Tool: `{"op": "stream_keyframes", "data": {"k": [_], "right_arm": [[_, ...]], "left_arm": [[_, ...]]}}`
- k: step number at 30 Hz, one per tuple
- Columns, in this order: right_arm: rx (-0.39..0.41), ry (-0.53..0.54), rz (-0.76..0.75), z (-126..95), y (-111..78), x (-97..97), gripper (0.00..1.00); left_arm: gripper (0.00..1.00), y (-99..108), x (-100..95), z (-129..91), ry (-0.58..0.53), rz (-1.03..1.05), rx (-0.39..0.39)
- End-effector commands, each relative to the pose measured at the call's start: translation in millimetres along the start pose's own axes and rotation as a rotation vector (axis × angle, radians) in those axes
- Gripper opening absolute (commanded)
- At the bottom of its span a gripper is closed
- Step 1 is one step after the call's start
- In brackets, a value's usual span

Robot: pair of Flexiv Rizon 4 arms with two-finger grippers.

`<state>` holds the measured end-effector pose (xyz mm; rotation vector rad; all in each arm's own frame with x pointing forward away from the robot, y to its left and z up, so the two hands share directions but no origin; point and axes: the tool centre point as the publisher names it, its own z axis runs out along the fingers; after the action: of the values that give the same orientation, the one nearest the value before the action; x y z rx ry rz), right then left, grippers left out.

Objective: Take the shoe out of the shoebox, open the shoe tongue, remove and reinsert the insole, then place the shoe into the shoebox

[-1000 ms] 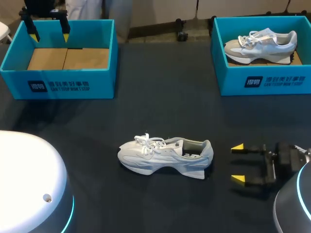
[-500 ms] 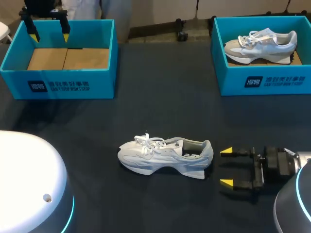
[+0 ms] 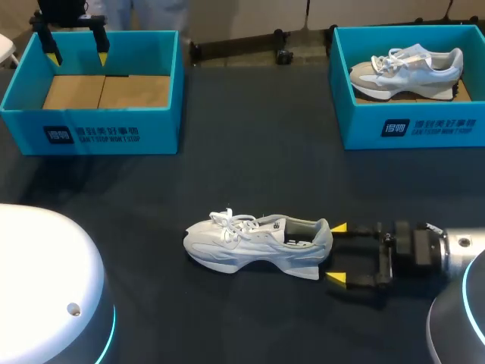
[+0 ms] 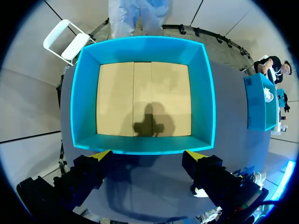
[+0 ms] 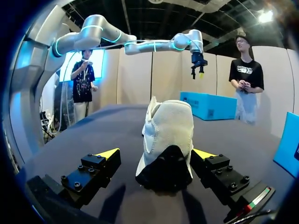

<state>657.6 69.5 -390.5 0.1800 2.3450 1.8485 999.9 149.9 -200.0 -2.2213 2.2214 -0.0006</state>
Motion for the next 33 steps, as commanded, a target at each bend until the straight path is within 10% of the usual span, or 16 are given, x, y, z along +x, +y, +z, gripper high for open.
{"op": "stream_keyframes", "data": {"k": [1, 33], "right_arm": [[-0.007, 0.001, -0.006, 6, -5.1, -3.3, 1.00], [0.040, 0.072, 0.015, 51, -12.0, -14.3, 1.00]], "left_arm": [[1.00, 0, -0.1, 0, 0.000, 0.000, 0.000], [1.00, 0, -0.1, 0, 0.000, 0.000, 0.000]]}}
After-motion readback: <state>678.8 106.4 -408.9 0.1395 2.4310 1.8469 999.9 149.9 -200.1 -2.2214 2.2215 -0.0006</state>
